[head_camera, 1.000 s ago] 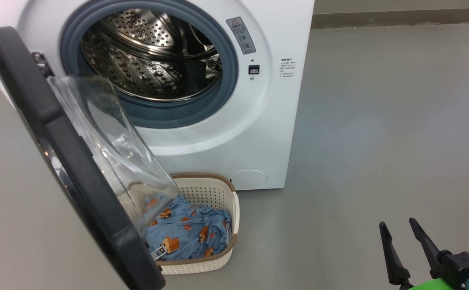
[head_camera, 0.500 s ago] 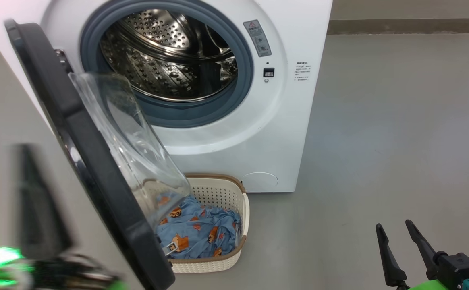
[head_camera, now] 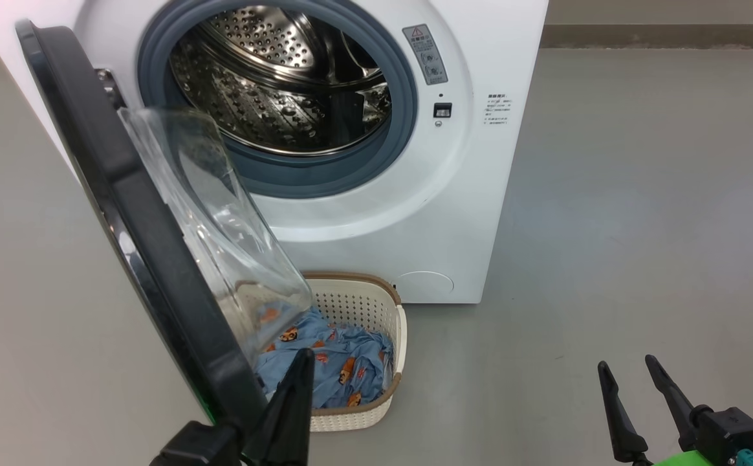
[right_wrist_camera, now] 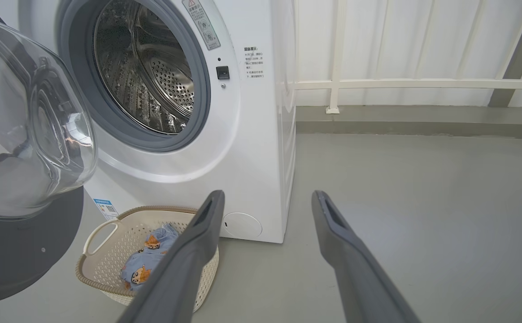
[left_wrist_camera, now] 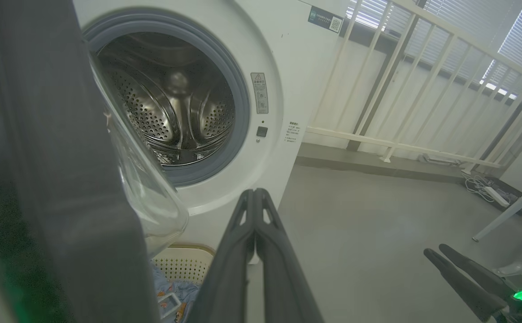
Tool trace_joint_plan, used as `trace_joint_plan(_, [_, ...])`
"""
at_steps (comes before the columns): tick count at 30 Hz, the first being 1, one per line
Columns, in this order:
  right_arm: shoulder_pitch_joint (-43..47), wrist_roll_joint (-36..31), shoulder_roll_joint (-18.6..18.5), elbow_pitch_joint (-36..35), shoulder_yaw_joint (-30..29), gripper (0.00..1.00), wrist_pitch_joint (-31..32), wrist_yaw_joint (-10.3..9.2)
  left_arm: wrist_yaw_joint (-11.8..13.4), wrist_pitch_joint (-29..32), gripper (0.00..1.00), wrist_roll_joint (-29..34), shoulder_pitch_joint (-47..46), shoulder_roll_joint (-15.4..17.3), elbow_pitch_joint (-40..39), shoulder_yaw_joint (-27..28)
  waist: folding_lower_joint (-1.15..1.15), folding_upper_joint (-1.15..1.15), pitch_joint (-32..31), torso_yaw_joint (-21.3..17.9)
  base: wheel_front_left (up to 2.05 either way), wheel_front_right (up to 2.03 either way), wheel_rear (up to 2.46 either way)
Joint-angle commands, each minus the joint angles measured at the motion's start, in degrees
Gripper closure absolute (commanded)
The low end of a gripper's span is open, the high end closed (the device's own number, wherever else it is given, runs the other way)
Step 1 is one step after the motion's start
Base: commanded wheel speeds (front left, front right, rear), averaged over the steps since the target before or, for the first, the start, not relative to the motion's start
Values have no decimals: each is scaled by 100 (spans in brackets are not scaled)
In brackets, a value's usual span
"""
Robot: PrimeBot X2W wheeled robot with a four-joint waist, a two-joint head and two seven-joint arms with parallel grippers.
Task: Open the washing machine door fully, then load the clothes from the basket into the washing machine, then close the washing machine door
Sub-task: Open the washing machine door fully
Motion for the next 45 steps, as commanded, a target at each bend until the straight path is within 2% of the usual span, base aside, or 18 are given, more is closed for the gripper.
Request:
trace_joint_plan(1, [-79,6,-32,-120,128,0,-69,17,72,2,100,24,-113,6,-85,183,0,0,8,5,0,0,0])
trace_joint_plan(5, [-79,7,-37,-119,112,0,-69,17,308,0,100,131,-110,24,154,327,0,0,26,32,0,0,0])
trace_joint_plan(15, [-32,25,-36,-165,124,0,-69,17,696,98,100,238,-108,21,272,532,0,0,48,167,0,0,0])
trace_joint_plan(34, [-65,46,-3,-149,139,0,-69,17,1039,129,100,300,-142,71,243,831,0,0,179,825,0,0,0])
trace_joint_plan(45, [-18,42,-5,-136,158,0,-69,17,1324,5,100,154,33,190,246,1425,0,0,216,1321,0,0,0])
